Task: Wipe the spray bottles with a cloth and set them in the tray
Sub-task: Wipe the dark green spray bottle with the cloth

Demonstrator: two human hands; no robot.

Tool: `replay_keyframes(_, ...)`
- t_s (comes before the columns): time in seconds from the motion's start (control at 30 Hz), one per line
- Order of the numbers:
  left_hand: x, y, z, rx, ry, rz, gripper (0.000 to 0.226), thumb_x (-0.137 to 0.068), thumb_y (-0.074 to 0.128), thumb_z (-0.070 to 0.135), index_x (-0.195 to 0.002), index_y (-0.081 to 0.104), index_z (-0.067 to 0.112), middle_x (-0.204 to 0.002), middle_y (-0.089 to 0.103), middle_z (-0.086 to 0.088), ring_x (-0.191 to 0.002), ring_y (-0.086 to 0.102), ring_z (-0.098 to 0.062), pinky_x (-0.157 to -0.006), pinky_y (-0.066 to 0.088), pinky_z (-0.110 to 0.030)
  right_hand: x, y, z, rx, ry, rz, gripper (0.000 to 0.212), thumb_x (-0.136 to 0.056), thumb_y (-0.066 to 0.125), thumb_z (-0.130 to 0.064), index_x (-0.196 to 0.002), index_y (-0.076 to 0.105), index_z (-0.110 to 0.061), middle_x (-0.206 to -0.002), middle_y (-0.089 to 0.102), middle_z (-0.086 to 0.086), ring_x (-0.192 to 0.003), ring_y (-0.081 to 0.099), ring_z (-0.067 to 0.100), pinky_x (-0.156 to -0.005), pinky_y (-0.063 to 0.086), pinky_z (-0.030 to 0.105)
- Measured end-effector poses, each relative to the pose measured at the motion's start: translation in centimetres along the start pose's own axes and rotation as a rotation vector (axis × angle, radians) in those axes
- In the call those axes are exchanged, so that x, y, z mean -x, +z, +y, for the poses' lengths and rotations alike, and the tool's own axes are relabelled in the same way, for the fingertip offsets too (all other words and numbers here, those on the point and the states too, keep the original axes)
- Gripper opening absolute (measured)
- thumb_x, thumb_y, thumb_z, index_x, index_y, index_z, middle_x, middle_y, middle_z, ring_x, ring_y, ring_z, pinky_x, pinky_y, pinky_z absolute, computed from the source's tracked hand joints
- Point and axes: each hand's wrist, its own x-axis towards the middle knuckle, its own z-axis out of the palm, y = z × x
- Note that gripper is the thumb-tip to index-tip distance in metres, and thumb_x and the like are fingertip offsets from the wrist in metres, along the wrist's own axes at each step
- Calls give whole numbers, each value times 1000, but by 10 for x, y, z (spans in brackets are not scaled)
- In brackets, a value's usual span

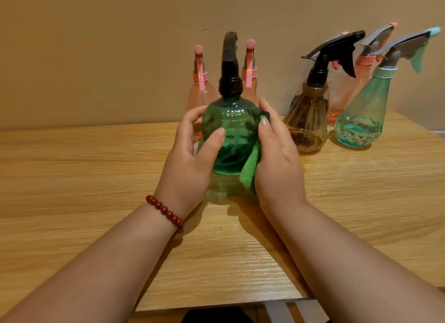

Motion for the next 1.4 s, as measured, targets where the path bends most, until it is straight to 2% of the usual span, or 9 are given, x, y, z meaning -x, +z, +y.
replay_keyframes(0.17,-1,-3,-3,32,20,75,68,-69,69,48,-128,44,27,-114,65,4,-105,65,-10,-84,54,-28,5,10,1,150,-211,-117,44,-101,37,-20,-145,39,-18,-147,41,-10,-137,32,-3,-115,28,24)
replay_keyframes(0.3,2,-2,-1,-105,83,7,55,-69,69,45,-118,48,33,-108,63,15,-102,63,-2,-79,52,-17,-2,3,-2,-45,106,-32,34,-103,39,-24,-131,58,-25,-125,60,-16,-116,50,-13,-96,41,12)
replay_keyframes(0.4,3,0,0,-168,100,-8,51,-68,68,47,-114,46,42,-103,60,31,-102,60,5,-77,48,-9,-8,-1,3,-99,343,-1,30,-96,48,-32,-114,70,-26,-112,69,-8,-107,62,4,-96,48,29)
replay_keyframes(0.5,3,1,-1,-186,96,9,52,-70,74,42,-114,46,40,-102,61,27,-100,60,8,-76,46,-7,-3,0,-7,8,97,0,35,-103,38,-20,-130,60,-19,-123,62,-13,-112,53,-12,-92,42,8)
replay_keyframes(0.6,3,1,-1,-216,111,19,52,-71,75,39,-114,45,39,-104,58,23,-99,58,11,-76,44,-5,2,0,-5,0,-61,-69,40,-101,35,-24,-137,52,-18,-137,56,-8,-129,45,0,-110,37,27)
replay_keyframes(0.8,2,0,-1,-177,157,55,55,-71,65,47,-119,45,31,-108,61,13,-101,62,-1,-80,49,-14,-5,2,-8,-8,240,-33,34,-101,37,-19,-98,71,-26,-83,70,-24,-81,62,-12,-75,50,13)
replay_keyframes(1.0,1,0,-4,-227,131,33,52,-69,66,50,-115,43,42,-103,59,32,-100,60,7,-76,47,-8,1,2,-2,58,-150,-63,39,-101,35,-22,-135,53,-21,-137,55,-9,-131,43,-1,-112,36,30)
replay_keyframes(1.2,1,-1,-5,-113,72,70,61,-64,64,54,-117,41,34,-107,60,9,-95,64,1,-72,53,-18,-6,4,-3,-197,491,-16,26,-98,48,-27,-104,73,-25,-102,73,-1,-99,68,16,-90,55,45)
replay_keyframes(1.4,-3,-3,-8,-229,35,140,77,-65,59,77,-125,51,29,-122,57,-2,-109,60,-9,-85,55,-31,-5,3,-1,-127,290,26,33,-102,38,-19,-109,70,-14,-98,72,-1,-93,67,7,-80,56,26)
